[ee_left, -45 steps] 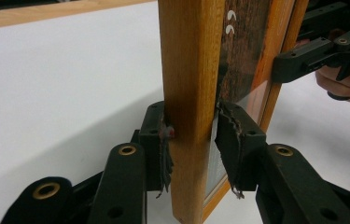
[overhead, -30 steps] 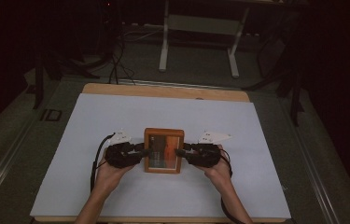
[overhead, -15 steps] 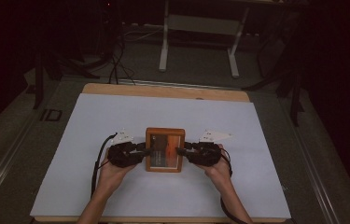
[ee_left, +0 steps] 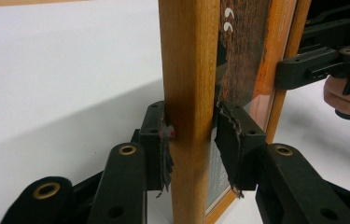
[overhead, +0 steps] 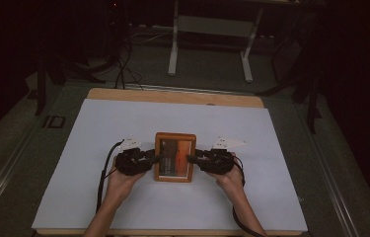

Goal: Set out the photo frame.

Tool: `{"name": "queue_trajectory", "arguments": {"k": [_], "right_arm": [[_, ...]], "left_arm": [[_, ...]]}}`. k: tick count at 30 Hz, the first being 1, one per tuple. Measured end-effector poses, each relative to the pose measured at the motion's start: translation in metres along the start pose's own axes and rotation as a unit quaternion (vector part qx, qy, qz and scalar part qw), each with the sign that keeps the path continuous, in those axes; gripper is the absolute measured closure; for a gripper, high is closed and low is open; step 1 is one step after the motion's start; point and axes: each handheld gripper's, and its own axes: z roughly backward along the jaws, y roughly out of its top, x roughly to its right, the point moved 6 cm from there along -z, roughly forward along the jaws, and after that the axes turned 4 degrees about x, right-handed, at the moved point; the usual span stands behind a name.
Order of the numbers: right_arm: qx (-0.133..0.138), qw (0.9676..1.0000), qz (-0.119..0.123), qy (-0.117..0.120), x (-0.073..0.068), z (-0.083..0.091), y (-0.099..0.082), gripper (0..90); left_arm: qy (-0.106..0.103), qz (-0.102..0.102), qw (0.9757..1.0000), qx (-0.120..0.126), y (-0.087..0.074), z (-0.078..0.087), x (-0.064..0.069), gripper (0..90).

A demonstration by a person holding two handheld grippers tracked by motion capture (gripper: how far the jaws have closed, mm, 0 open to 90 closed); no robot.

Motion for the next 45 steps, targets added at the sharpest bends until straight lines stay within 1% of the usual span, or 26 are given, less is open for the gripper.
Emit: {"name": "queue_trajectory", "arguments": {"k": [8,16,22,28,35,39,41,45], "right_arm": [[-0.001,1.0000,0.002,-0.002,-0.0001,0.0000,0.0002,64.6],[0.000,1.0000,-0.001,-0.005,0.0006,-0.0004,0.0000,64.4],[-0.002,1.0000,0.000,-0.008,0.0001,-0.0004,-0.0001,64.4],[-0.003,1.0000,-0.001,-0.009,0.0000,0.0005,-0.0010,64.8],[-0.003,1.0000,0.000,-0.008,0.0002,0.0007,-0.0013,64.8],[-0.004,0.9999,0.005,-0.015,0.0002,0.0010,-0.0011,63.5],[-0.003,0.9999,0.004,-0.016,0.0005,0.0017,-0.0010,61.0],[-0.001,0.9999,0.001,-0.012,0.0013,0.0051,-0.0002,56.4]], "left_arm": [[0.000,0.001,1.0000,-0.002,-0.0006,0.0010,0.0004,65.3],[-0.002,0.008,1.0000,-0.001,-0.0020,0.0022,0.0009,66.3],[-0.004,0.007,1.0000,0.001,-0.0023,0.0020,0.0002,66.3],[-0.001,0.005,1.0000,0.003,-0.0023,0.0007,-0.0002,66.0],[0.000,0.009,1.0000,0.001,-0.0023,0.0001,0.0002,65.1],[-0.006,0.009,0.9999,-0.005,-0.0039,-0.0015,0.0010,59.6],[-0.008,0.011,0.9999,-0.004,-0.0036,-0.0013,0.0013,57.4],[-0.003,0.016,0.9999,-0.001,-0.0029,0.0014,-0.0007,52.3]]}}
